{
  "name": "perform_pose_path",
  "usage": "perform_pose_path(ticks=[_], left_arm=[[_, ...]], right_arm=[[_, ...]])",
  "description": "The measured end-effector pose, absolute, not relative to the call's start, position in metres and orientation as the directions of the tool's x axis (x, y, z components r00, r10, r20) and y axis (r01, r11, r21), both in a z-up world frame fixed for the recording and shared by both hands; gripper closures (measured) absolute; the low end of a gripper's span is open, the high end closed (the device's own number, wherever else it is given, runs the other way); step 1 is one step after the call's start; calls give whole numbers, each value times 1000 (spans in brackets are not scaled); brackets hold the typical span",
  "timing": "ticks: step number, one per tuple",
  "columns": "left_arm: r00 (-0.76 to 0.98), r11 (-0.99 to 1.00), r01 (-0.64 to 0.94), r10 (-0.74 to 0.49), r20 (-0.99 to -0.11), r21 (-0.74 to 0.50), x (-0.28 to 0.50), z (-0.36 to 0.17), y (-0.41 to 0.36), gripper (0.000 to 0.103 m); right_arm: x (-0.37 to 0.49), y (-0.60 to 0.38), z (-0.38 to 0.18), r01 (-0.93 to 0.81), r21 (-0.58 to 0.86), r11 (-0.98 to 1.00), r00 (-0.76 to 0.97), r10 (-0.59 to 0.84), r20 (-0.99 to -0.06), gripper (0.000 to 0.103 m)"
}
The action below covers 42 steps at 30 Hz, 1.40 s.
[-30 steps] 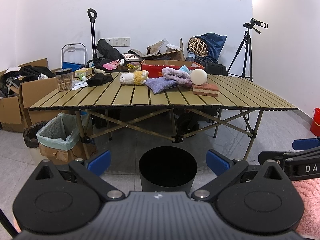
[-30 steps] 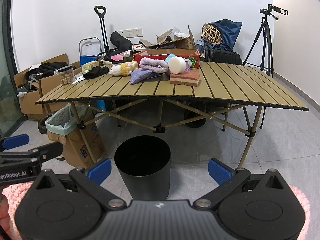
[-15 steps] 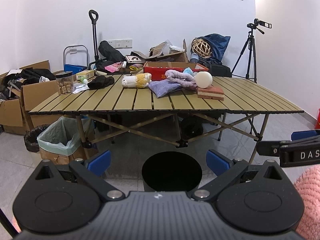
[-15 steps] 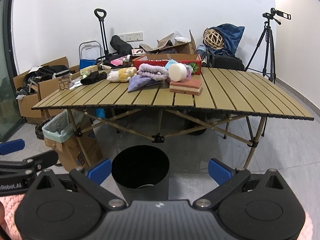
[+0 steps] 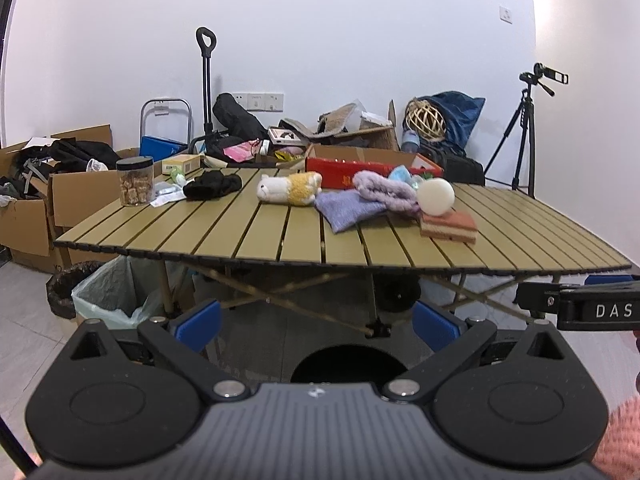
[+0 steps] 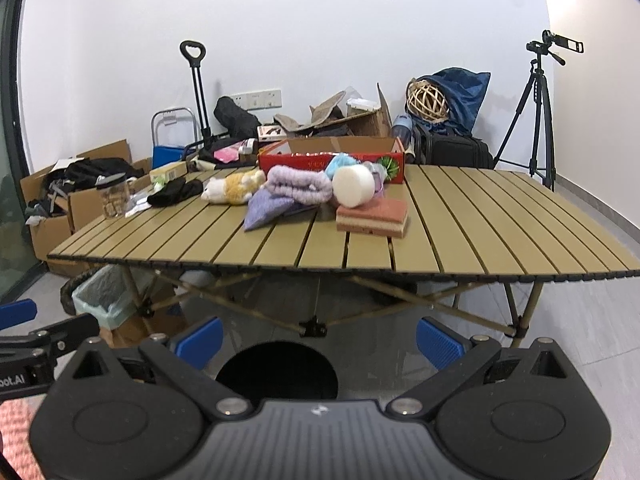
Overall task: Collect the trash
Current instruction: 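Move both tools toward the white foam cylinder and purple knit cloth, then grasp the white foam cylinder with the right tool and lift it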
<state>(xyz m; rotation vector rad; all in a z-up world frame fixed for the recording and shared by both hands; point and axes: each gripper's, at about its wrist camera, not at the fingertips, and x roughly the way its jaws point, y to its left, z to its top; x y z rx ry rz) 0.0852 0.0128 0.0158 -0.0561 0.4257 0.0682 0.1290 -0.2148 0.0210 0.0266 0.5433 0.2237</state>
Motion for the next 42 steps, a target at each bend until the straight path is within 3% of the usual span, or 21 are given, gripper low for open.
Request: perform_pose_path(ticks=[18, 32, 36, 42], left_arm=[[922, 988, -125, 80, -379, -95, 187, 18, 13, 0], [903, 974, -193, 130, -409, -116, 282, 7, 8, 0], [902, 977, -187, 132, -410, -97, 308, 2, 7, 0], [892, 977, -195, 138, -431, -91, 346, -7, 13, 0]], right_arm=[[234, -216, 21, -154, 93, 984, 892, 179, -415, 0], [330, -222, 6, -162, 98, 982, 911, 187, -368, 0], [354, -215, -7, -118, 36, 992, 939, 123, -321, 0], [382, -201, -16, -163, -4, 987, 945, 155, -287, 1]])
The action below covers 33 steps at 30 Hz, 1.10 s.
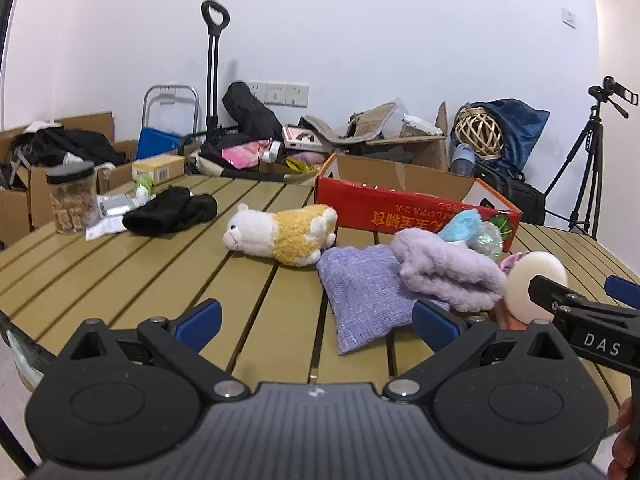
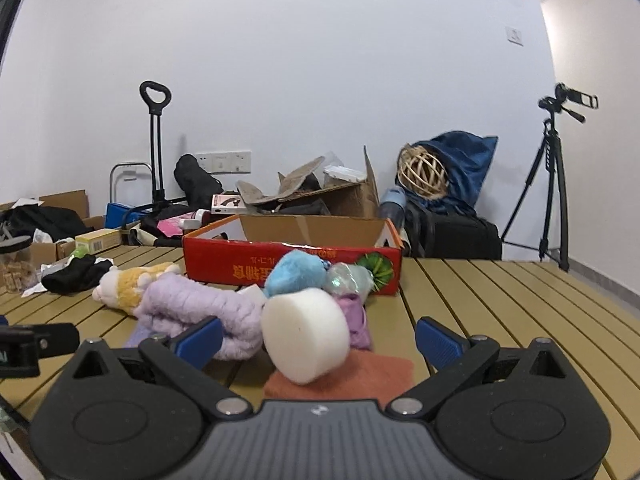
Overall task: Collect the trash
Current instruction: 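Grasp the white foam cylinder with the right tool and lift it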
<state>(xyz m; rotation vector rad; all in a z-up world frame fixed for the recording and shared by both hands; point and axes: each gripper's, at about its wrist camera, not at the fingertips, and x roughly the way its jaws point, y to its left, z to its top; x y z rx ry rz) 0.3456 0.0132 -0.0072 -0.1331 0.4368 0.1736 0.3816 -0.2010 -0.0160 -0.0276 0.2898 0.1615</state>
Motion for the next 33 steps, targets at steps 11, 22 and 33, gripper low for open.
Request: perform_pose_path(ticks=[11, 22, 33], left_arm=[[873, 981, -180, 123, -472, -78, 355, -22, 13, 0], [875, 984, -168, 119, -469, -64, 350, -25, 10, 0], [870, 989, -148, 121, -478, -19, 355, -33, 3, 0]], right_arm=[[415, -202, -35, -203, 65, 977, 933, 214, -290, 24], [400, -210, -36, -206, 164, 965, 932, 244, -267, 71], [392, -227, -33, -132, 205, 970, 954, 181, -240, 71]])
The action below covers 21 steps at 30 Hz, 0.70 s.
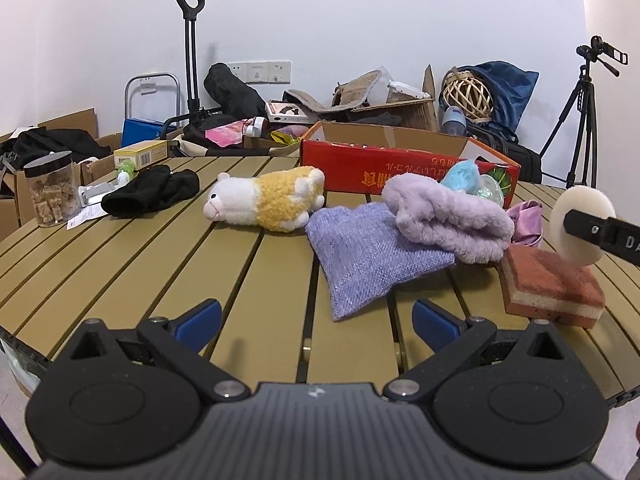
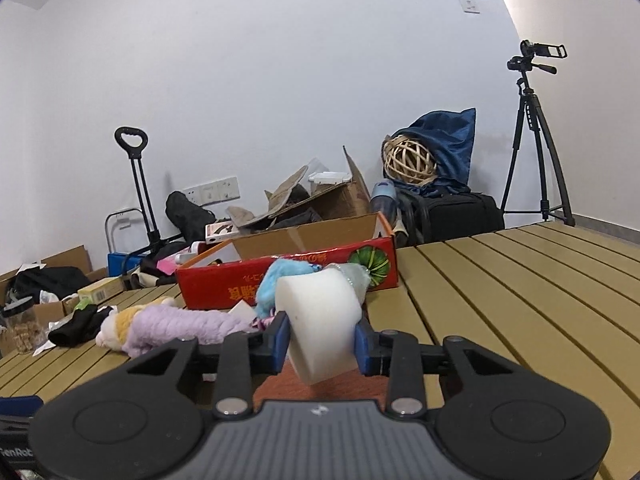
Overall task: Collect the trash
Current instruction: 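Grasp the white foam cylinder with the right tool and lift it, then grasp the purple knit cloth with the left tool while right holds the foam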
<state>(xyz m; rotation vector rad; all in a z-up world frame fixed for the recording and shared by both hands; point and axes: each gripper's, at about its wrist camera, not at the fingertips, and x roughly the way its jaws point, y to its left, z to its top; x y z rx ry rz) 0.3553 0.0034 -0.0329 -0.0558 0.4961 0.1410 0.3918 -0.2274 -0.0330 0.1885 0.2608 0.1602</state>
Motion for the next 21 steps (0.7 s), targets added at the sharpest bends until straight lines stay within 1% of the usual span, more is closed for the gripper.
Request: perform_pose_path(ticks=[13, 21], left_arm=[[876, 991, -133, 130, -464, 27, 363, -38, -6, 0], [880, 990, -130, 139, -453, 52, 375, -41, -11, 0]], right_arm=[[380, -244, -27, -120, 210, 970, 964, 164, -210, 71], [376, -254, -26, -104, 187, 977, 967, 143, -210, 71]])
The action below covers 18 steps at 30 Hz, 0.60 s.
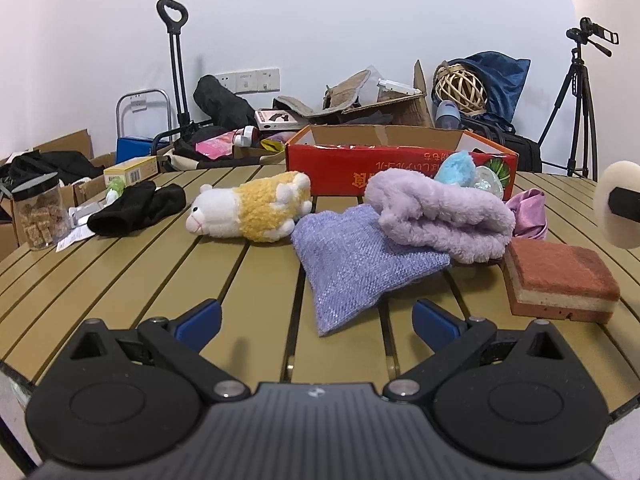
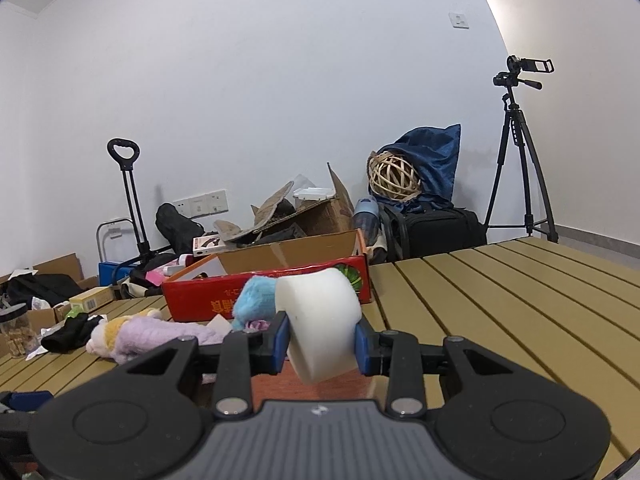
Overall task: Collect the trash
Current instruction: 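Grasp the purple knit cloth with the left tool while right holds the foam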
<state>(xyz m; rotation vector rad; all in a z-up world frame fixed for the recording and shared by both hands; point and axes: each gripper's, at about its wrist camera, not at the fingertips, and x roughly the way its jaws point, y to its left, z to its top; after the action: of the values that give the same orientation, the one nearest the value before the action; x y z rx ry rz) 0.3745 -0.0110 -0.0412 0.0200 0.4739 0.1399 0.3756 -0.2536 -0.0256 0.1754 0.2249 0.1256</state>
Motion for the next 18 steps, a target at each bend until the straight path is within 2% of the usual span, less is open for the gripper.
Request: perform_pose_path(ticks=[7, 18], left_arm=[[887, 989, -96, 138, -441, 117, 390, -43, -24, 0], [883, 987, -64, 124, -453, 146, 412, -44, -41, 0]], right_arm=[[376, -262, -26, -80, 194, 978, 970, 121, -213, 71], [381, -259, -28, -69, 185, 980, 969, 111, -222, 71]])
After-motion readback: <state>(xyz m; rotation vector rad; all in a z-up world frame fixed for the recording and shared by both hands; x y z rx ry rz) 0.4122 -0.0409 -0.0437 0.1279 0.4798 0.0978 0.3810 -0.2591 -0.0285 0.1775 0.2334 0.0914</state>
